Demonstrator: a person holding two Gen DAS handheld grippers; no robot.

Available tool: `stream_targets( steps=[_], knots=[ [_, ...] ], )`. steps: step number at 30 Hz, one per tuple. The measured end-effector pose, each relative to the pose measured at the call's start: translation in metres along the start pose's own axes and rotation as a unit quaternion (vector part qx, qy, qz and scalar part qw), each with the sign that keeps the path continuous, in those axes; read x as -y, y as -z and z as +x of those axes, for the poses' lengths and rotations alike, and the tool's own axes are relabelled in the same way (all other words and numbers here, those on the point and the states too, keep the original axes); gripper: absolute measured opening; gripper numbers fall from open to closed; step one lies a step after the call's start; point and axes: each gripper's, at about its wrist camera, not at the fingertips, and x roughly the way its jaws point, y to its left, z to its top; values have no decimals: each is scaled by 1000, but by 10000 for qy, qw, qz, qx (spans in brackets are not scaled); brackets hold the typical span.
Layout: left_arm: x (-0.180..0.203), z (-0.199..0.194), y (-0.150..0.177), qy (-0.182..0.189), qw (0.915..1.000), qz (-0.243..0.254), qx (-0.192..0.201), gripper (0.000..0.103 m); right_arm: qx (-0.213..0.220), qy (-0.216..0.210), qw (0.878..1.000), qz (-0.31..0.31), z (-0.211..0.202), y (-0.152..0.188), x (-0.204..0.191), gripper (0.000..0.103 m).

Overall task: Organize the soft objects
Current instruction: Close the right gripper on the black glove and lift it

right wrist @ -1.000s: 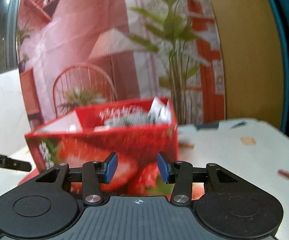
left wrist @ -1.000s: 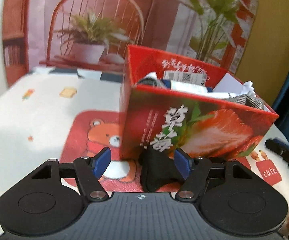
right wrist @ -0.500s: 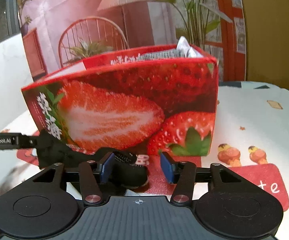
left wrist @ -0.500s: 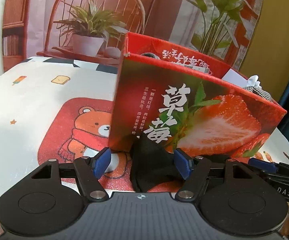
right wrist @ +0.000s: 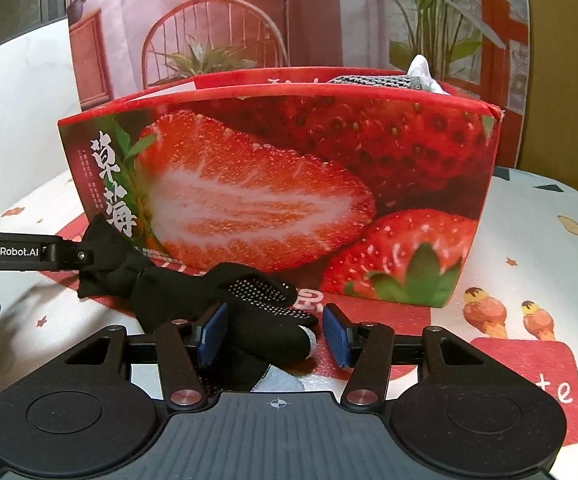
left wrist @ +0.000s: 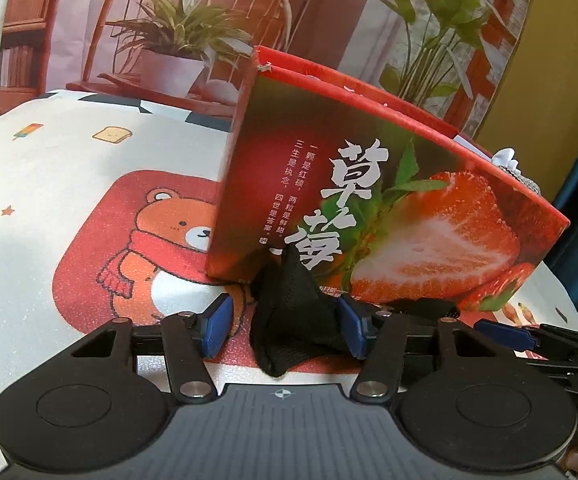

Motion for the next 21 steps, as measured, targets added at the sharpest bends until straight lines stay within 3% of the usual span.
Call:
stream_targets(
  steps=[14,16,21],
  knots=[
    [0,3,2,18,10000,35,49,58,-137,-431,9988,-164,2,1,-4,48],
    [0,3,3,95,9999,56,14,47,-140,-460,9987,-193,3,1,-5,47],
    [3,2,4,110,9998,152,-24,39,-161,-614,9980,-29,3,0,2,45]
  ],
)
